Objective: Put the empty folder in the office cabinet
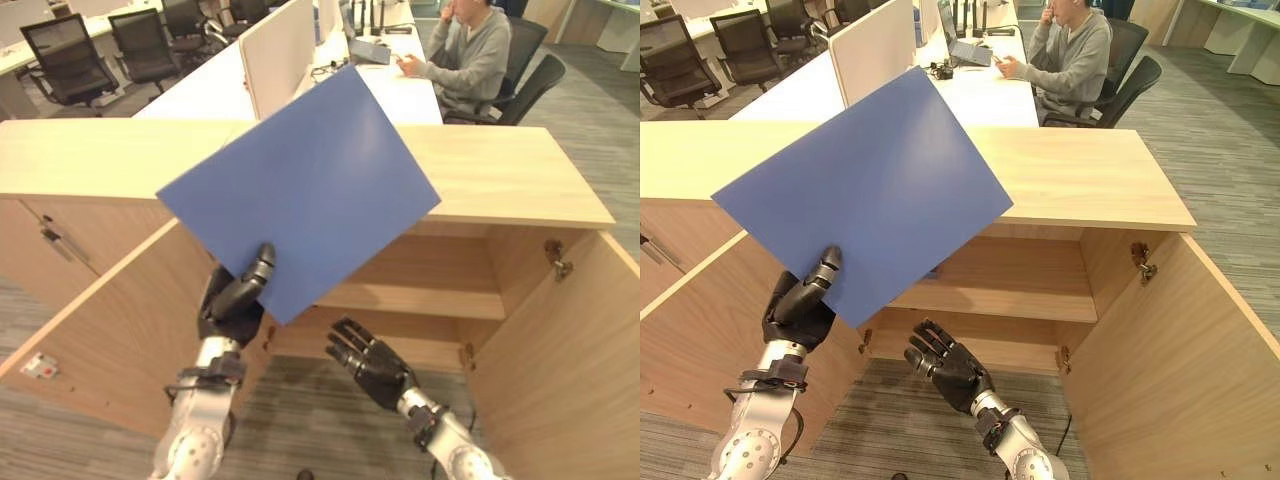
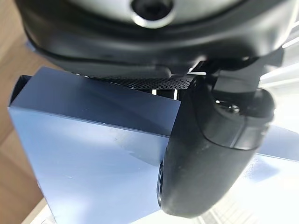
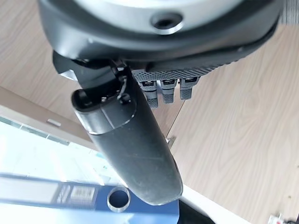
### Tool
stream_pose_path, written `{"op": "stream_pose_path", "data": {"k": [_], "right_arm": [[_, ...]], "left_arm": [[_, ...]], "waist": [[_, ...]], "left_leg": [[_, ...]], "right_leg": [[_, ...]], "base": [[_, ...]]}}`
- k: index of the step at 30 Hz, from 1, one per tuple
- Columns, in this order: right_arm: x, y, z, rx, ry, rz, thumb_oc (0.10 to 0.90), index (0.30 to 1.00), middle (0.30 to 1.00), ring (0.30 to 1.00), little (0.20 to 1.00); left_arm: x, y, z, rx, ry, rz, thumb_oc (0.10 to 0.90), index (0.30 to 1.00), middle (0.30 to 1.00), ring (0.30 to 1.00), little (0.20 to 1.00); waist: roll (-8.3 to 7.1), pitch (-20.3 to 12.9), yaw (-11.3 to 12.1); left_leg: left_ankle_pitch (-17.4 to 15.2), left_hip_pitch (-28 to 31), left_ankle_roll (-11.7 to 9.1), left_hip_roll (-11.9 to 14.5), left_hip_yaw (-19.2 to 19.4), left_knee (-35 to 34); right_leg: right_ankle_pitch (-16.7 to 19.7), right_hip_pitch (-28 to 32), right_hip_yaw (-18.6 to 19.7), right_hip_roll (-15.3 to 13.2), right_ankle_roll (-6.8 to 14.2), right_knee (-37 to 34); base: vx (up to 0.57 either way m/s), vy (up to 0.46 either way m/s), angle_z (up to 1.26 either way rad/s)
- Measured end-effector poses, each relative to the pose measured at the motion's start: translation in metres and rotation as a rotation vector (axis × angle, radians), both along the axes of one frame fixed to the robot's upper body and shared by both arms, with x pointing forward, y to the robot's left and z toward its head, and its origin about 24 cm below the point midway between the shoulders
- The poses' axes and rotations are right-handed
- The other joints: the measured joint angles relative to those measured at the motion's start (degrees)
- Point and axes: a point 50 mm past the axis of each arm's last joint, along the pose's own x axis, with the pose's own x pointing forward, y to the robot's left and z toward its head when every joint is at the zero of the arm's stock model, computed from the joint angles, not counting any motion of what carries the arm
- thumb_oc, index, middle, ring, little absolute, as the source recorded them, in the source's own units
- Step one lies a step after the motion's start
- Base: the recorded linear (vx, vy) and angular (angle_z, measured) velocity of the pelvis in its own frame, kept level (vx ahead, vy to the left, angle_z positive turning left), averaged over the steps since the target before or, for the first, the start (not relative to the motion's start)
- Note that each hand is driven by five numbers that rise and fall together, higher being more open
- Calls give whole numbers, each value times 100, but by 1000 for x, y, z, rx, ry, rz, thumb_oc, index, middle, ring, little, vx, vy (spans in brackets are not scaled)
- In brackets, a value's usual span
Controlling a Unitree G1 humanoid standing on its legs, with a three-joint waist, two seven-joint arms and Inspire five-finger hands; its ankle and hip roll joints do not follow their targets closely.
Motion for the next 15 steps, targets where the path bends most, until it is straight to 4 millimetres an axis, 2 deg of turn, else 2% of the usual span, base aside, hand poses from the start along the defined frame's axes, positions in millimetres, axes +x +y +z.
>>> {"op": "stream_pose_path", "data": {"k": [5,9,15], "right_arm": [[-1,1,5,21,-11,19,800,900,900,900,900],[2,8,16,48,-51,41,800,900,900,900,900],[11,16,41,126,-141,44,800,900,900,900,900]], "left_arm": [[-1,-9,-4,2,26,-47,400,300,300,300,300],[-1,-9,-4,10,24,-49,400,300,300,300,300],[-1,-10,-7,27,31,-71,400,300,300,300,300]], "waist": [[-6,6,-33],[-6,8,-81],[4,21,-122]], "left_leg": [[-21,-50,-3,1,-4,-2],[-17,-49,1,1,4,0],[-19,-45,2,3,62,-1]], "right_leg": [[-12,-24,6,1,9,-2],[-10,-52,9,0,9,-2],[-10,-68,33,-4,10,-2]], "base": [[0,0,0],[0,0,0],[2,4,-2]]}}
